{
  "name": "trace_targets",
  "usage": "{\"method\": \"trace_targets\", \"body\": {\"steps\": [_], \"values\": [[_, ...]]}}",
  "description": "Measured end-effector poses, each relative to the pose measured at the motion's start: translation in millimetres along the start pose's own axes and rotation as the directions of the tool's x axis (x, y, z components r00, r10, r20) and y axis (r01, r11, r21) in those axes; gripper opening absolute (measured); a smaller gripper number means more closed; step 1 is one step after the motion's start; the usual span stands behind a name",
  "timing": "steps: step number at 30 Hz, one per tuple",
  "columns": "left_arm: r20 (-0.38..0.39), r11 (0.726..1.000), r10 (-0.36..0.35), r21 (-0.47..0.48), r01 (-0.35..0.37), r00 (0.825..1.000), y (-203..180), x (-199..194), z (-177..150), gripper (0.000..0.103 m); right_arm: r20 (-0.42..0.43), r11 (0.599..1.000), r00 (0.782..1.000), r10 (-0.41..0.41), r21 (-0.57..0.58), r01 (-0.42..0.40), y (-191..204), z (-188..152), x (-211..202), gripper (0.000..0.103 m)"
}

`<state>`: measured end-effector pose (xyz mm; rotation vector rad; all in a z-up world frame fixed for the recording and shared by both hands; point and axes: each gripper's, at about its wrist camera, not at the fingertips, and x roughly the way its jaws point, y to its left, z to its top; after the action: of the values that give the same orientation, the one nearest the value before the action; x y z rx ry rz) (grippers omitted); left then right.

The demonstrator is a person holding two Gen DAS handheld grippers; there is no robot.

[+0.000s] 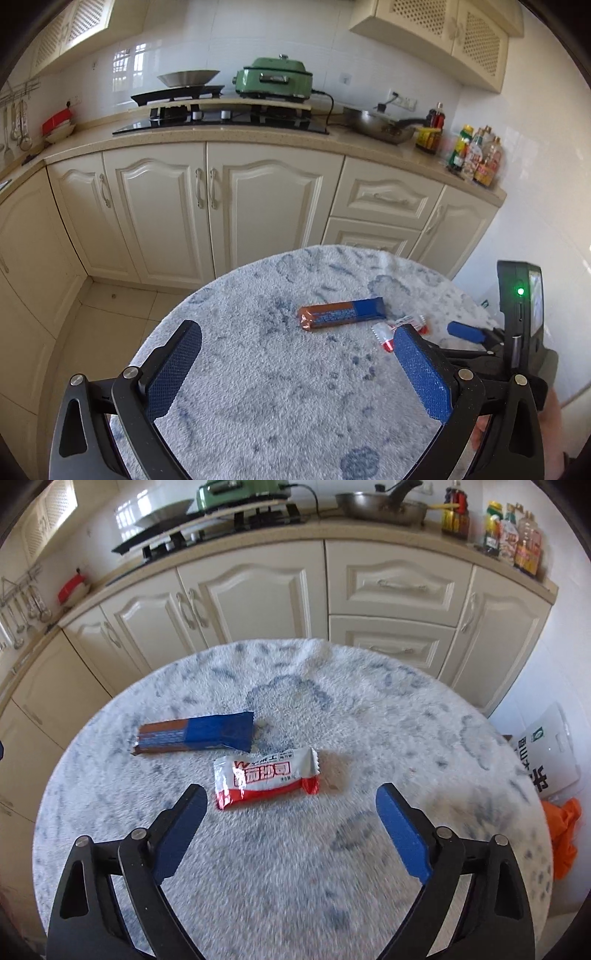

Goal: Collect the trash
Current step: 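Grasp the red-and-white wrapper with the right tool while the left tool grasps the blue-and-brown bar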

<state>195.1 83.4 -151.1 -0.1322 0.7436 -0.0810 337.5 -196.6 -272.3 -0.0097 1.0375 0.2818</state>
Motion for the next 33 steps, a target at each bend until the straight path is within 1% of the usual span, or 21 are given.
{"method": "trace_targets", "body": {"steps": [3, 5, 6, 8, 10, 12, 13, 14, 16, 18, 20, 24, 25, 26, 27, 29, 30, 31, 32, 33], "values": [[-0.015, 0.999, 0.011, 0.031, -0.011, 1.000, -5, 30, 2, 0.102, -0.020, 1.000, 1.000, -0.008, -0.030, 0.008, 3, 3, 18, 0.093], [-0.024, 0.999, 0.017, 0.051, -0.016, 1.000, -9, 49, 3, 0.102, -0.003, 0.997, 1.000, -0.031, -0.069, 0.031, 7, 5, 22, 0.090], [-0.027, 0.997, 0.022, 0.068, -0.020, 0.999, -12, 59, 2, 0.102, 0.005, 0.996, 1.000, -0.028, -0.088, 0.028, 9, 6, 23, 0.087], [-0.039, 0.993, 0.033, 0.111, -0.029, 0.999, -17, 78, 2, 0.102, 0.018, 0.992, 1.000, -0.016, -0.122, 0.018, 13, 5, 22, 0.074], [-0.046, 0.987, 0.041, 0.156, -0.033, 0.998, -22, 96, 1, 0.102, 0.029, 0.987, 1.000, 0.001, -0.158, 0.003, 18, 2, 20, 0.067], [-0.057, 0.977, 0.050, 0.209, -0.037, 0.997, -29, 113, 2, 0.102, 0.031, 0.987, 0.999, 0.014, -0.161, -0.009, 16, 2, 18, 0.063], [-0.059, 0.972, 0.051, 0.232, -0.036, 0.997, -32, 121, 3, 0.102, 0.033, 0.987, 0.999, 0.023, -0.159, -0.017, 15, 2, 18, 0.058], [-0.060, 0.967, 0.052, 0.253, -0.035, 0.997, -36, 128, 4, 0.102, 0.035, 0.987, 0.999, 0.033, -0.156, -0.027, 12, 2, 17, 0.050], [-0.067, 0.955, 0.044, 0.294, -0.022, 0.997, -42, 142, 5, 0.102, 0.032, 0.988, 0.998, 0.058, -0.142, -0.053, 7, 2, 15, 0.045], [-0.084, 0.943, 0.040, 0.331, -0.010, 0.996, -47, 158, 6, 0.102, 0.028, 0.987, 0.996, 0.082, -0.138, -0.078, 2, 3, 14, 0.043], [-0.095, 0.931, 0.036, 0.366, 0.001, 0.995, -50, 173, 6, 0.102, 0.027, 0.988, 0.996, 0.085, -0.132, -0.081, -2, 3, 13, 0.042], [-0.117, 0.895, 0.027, 0.445, 0.028, 0.993, -59, 199, 7, 0.101, 0.021, 0.990, 0.995, 0.096, -0.108, -0.093, -12, 5, 12, 0.042], [-0.126, 0.890, 0.017, 0.453, 0.042, 0.992, -61, 203, 9, 0.100, 0.020, 0.990, 0.995, 0.100, -0.106, -0.097, -14, 5, 12, 0.042], [-0.135, 0.891, -0.013, 0.448, 0.073, 0.991, -61, 206, 12, 0.096, 0.020, 0.990, 0.995, 0.101, -0.100, -0.098, -16, 4, 11, 0.044], [-0.154, 0.888, -0.031, 0.450, 0.098, 0.988, -62, 211, 13, 0.090, 0.019, 0.991, 0.995, 0.102, -0.086, -0.100, -19, 4, 11, 0.044], [-0.177, 0.884, -0.071, 0.445, 0.144, 0.982, -65, 213, 14, 0.072, 0.019, 0.992, 0.994, 0.109, -0.063, -0.107, -22, 5, 10, 0.045], [-0.194, 0.883, -0.100, 0.435, 0.177, 0.976, -67, 212, 14, 0.054, 0.018, 0.993, 0.994, 0.106, -0.050, -0.105, -24, 5, 10, 0.046], [-0.204, 0.882, -0.118, 0.428, 0.197, 0.972, -69, 212, 13, 0.041, 0.016, 0.994, 0.994, 0.104, -0.041, -0.104, -25, 5, 9, 0.046], [-0.203, 0.881, -0.115, 0.432, 0.194, 0.972, -72, 211, 11, 0.037, 0.016, 0.994, 0.995, 0.102, -0.027, -0.102, -26, 5, 8, 0.046], [-0.196, 0.879, -0.107, 0.440, 0.185, 0.975, -75, 210, 8, 0.030, 0.015, 0.995, 0.995, 0.100, -0.013, -0.099, -27, 5, 7, 0.047]]}}
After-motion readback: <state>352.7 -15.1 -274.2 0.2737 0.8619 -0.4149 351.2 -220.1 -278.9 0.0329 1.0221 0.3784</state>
